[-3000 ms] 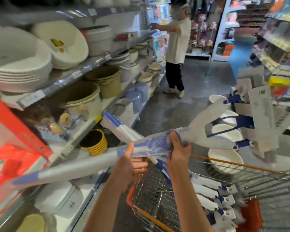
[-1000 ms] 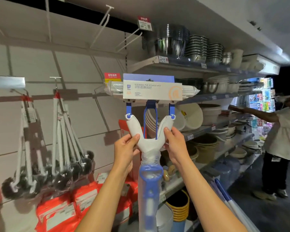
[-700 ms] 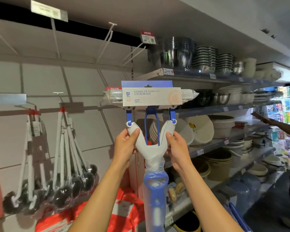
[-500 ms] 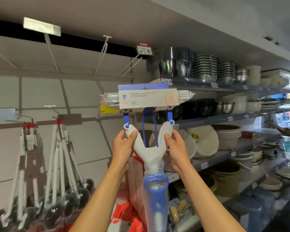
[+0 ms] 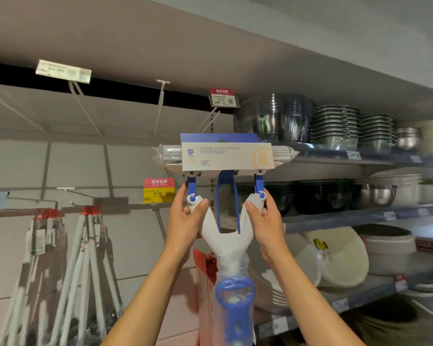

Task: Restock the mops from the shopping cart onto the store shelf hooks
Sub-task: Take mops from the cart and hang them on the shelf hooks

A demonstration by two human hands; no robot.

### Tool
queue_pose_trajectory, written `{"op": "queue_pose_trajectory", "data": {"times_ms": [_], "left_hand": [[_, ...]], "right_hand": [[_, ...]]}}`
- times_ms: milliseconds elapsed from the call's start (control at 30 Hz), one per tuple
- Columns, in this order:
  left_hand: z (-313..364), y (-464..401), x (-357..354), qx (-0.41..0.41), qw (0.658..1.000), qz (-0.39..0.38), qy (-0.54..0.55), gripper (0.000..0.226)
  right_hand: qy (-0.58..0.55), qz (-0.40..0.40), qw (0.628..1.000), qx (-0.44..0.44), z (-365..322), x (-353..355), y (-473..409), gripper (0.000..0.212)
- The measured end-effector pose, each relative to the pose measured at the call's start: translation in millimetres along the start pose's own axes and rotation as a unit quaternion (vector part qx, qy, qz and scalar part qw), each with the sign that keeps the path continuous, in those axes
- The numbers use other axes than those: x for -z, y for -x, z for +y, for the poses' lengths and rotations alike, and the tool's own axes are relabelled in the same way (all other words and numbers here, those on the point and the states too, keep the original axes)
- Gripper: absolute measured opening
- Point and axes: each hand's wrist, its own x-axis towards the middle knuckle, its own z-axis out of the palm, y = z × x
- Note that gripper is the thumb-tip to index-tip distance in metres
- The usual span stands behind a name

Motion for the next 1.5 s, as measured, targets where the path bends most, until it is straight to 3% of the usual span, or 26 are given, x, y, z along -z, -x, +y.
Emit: {"op": "queue_pose_trajectory", "data": {"times_ms": [233,467,700,1500], "left_hand": [[-11,-50,-2,-0.016,0.999,-0.014,0.047,0.063],[-33,-99,-5,-0.026,0.998,-0.032,0.043,0.074],[-37,-123,-17,-0.072,0.997,-0.027,0.013,0.062],[-24,-179,-53,-0.125,0.99,0.035,-0.047,0.066]], "right_hand": [[-0.011,0.018,0.999,0.034,9,-21,-46,0.057],[-0.015,0.024,0.998,0.053,22,-31,-78,0.059],[-0.012,0.028,0.998,0.061,29,-33,-107,0.06],[-0.11,-0.062,0.99,0.063,35,-40,-199,0.061]]}}
